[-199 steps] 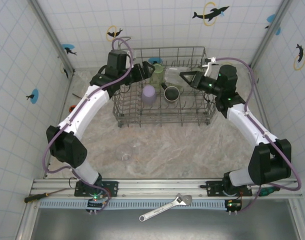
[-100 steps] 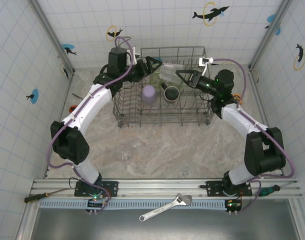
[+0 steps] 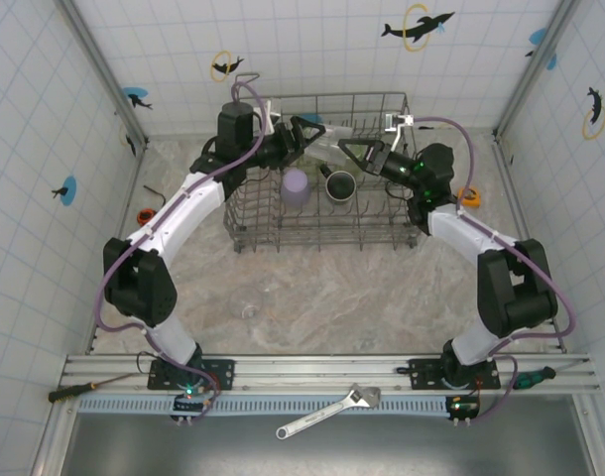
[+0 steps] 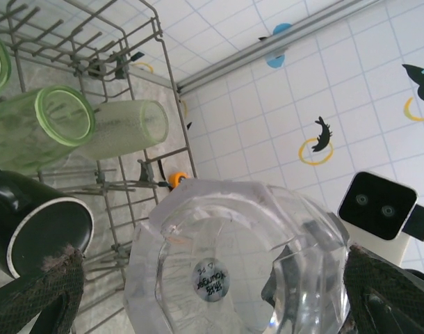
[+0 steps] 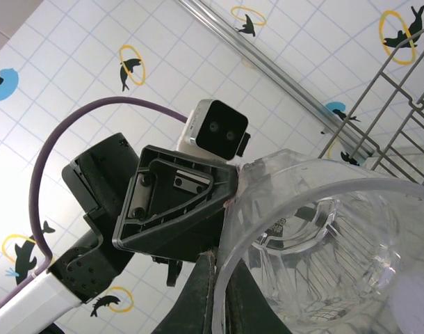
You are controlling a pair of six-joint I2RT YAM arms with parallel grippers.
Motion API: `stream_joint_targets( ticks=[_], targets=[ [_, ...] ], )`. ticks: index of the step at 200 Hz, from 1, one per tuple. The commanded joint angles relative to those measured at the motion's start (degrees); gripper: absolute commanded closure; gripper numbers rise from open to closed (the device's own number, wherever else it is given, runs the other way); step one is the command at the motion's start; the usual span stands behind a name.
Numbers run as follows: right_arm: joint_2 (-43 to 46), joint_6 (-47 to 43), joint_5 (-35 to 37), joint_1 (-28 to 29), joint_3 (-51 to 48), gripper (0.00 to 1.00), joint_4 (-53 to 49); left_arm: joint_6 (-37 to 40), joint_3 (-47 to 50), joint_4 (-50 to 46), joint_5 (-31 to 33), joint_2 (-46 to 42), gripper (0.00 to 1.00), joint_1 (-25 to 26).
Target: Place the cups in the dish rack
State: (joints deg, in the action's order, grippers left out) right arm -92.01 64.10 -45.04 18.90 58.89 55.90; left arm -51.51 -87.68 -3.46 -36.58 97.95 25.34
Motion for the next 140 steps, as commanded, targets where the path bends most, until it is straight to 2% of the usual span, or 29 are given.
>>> stream_joint_targets(
  ticks=[1,57,87,140],
  targets=[
    [-0.8,1.18,0.15,0.6,0.36,1.0,7.2,-2.17,0.83,3.32,-2.37,-1.88,0.02,-0.47],
    [-2.16,3.68,-0.53,1.06,0.31,1.0,11.17,-3.83,1.97,5.99,-4.08,-2.06,0.06,-0.38],
    [-2.48,4.44,-1.02,1.34,0.1,1.0,12.08,-4.95,2.25,7.91,-5.18,-1.87,0.13,-0.46],
    [-3.41,4.72,-1.09,1.59,0.61,1.0,11.52,-5.0,2.82,9.25,-7.71,-1.7,0.54,-0.42]
  ],
)
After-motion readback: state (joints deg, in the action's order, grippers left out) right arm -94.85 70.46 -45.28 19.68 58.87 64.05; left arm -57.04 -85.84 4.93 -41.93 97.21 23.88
